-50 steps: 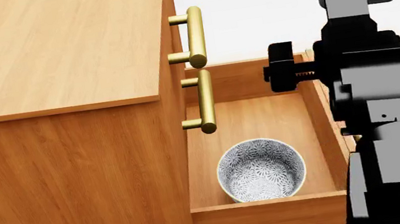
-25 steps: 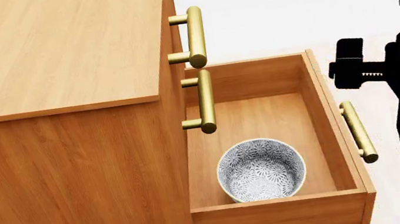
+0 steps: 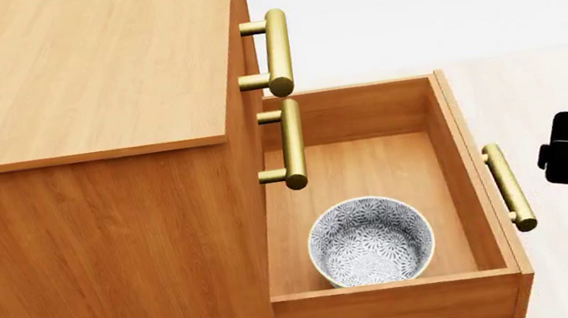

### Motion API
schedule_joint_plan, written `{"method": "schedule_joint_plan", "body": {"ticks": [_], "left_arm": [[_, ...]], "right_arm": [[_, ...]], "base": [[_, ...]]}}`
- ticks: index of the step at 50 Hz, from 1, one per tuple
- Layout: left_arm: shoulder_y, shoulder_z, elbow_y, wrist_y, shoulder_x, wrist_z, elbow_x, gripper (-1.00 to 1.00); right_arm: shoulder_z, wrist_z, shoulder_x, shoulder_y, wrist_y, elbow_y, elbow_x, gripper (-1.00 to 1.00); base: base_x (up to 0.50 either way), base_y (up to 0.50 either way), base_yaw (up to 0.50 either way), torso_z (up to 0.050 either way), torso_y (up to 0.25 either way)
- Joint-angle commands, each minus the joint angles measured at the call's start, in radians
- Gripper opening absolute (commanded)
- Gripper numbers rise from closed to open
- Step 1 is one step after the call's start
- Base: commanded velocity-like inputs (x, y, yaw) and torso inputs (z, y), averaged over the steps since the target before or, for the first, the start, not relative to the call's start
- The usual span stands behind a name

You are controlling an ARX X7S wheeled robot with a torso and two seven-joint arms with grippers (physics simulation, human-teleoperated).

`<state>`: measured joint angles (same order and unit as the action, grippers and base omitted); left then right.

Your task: Put the bowl in the bottom drawer of the cabinet and close it.

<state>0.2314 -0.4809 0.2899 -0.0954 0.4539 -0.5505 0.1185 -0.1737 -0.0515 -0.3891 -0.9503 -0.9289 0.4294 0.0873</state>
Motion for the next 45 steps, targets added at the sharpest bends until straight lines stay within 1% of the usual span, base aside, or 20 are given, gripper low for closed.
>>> {"method": "schedule_joint_plan", "body": {"ticks": [1, 18, 20, 22, 31, 45], "left_arm": [[0.003, 0.002, -0.009, -0.032, 0.001, 0.001, 0.008, 1.0], [0.002, -0.002, 0.006, 0.004, 0.003, -0.01, 0.001, 1.0], [-0.004, -0.003, 0.016, 0.06, 0.004, -0.015, 0.007, 1.0], [0.004, -0.001, 0.015, 0.004, 0.007, -0.015, -0.003, 1.0], [-0.001, -0.007, 0.012, 0.008, 0.006, -0.013, -0.005, 1.0], [-0.009, -0.012, -0.012, -0.01, 0.001, -0.01, -0.004, 1.0]], "right_arm": [[-0.052, 0.009, -0.017, 0.105, -0.009, -0.075, 0.015, 1.0], [-0.099, 0.005, -0.026, 0.205, 0.012, -0.112, 0.031, 1.0], [-0.101, 0.005, -0.026, 0.21, 0.019, -0.104, 0.032, 1.0], [-0.105, 0.008, -0.025, 0.215, 0.02, -0.106, 0.032, 1.0], [-0.111, 0.012, -0.024, 0.237, 0.044, -0.078, 0.031, 1.0], [-0.093, 0.017, -0.013, 0.26, 0.135, 0.025, 0.014, 1.0]], "base": [[0.0, 0.0, 0.0, 0.0, 0.0], [0.0, 0.0, 0.0, 0.0, 0.0], [0.0, 0.0, 0.0, 0.0, 0.0], [0.0, 0.0, 0.0, 0.0, 0.0], [0.0, 0.0, 0.0, 0.0, 0.0], [0.0, 0.0, 0.0, 0.0, 0.0]]}}
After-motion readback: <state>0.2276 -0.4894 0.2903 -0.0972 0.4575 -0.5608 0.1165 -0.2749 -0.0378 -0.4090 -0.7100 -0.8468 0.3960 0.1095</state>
